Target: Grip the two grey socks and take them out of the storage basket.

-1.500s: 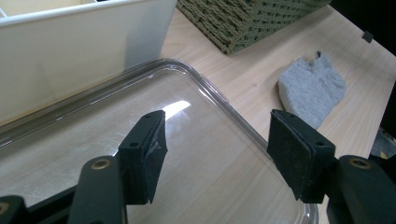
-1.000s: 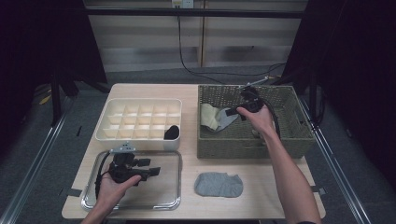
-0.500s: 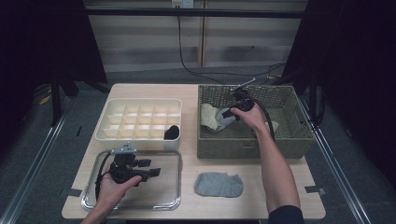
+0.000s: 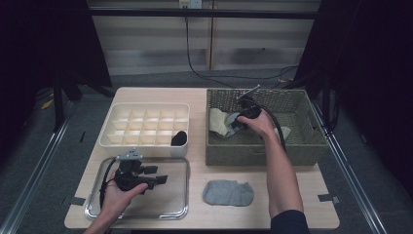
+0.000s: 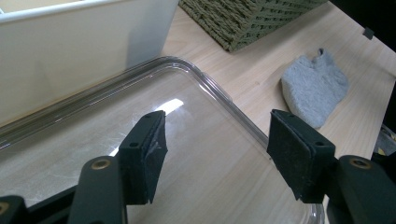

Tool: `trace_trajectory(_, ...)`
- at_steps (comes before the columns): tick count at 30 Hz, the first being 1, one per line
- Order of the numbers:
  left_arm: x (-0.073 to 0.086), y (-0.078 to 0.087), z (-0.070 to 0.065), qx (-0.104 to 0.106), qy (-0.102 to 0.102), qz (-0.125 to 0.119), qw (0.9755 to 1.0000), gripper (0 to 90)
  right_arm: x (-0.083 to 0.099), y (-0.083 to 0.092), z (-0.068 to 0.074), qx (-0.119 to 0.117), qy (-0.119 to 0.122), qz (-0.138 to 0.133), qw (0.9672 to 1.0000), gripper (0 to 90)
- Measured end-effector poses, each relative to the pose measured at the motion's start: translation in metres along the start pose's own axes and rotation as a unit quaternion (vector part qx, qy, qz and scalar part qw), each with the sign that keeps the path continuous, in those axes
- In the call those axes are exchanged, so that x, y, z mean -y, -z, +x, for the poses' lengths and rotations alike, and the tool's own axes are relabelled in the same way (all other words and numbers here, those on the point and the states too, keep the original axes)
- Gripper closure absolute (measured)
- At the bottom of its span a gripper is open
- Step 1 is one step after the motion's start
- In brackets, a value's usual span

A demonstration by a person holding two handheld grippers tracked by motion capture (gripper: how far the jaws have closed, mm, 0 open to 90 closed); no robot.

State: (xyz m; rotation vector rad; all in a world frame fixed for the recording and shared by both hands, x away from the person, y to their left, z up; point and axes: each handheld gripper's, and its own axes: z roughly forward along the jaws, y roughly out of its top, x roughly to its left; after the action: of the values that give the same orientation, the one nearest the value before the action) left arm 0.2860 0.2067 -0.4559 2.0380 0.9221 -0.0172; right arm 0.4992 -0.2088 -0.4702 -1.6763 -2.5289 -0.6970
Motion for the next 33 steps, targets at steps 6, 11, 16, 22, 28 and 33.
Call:
trace_trajectory(6,0.000,0.001,0.000,-0.001,-0.003,-0.001,1.0000,37.4,0.001,-0.005,0.003,0.008,0.015,0.019,0.9997,64.8)
trace_trajectory(11,0.001,0.000,0.000,-0.002,-0.002,0.002,1.0000,37.4,0.002,-0.004,0.002,0.016,0.011,0.030,0.9994,83.5)
trace_trajectory(16,0.001,0.000,0.000,-0.004,-0.002,0.002,1.0000,37.4,0.001,0.002,0.002,0.010,0.007,0.014,0.9998,88.1)
trace_trajectory(22,0.002,0.002,-0.001,-0.006,-0.004,-0.001,1.0000,37.4,0.005,0.021,-0.002,-0.008,-0.012,-0.038,0.9992,88.6)
trace_trajectory(28,0.002,0.001,-0.001,-0.006,-0.005,0.000,1.0000,37.4,0.010,0.041,-0.006,-0.014,-0.018,-0.061,0.9979,88.7)
trace_trajectory(33,0.001,-0.001,-0.002,-0.005,-0.006,0.003,1.0000,37.5,0.013,0.060,-0.006,-0.015,-0.015,-0.086,0.9961,88.7)
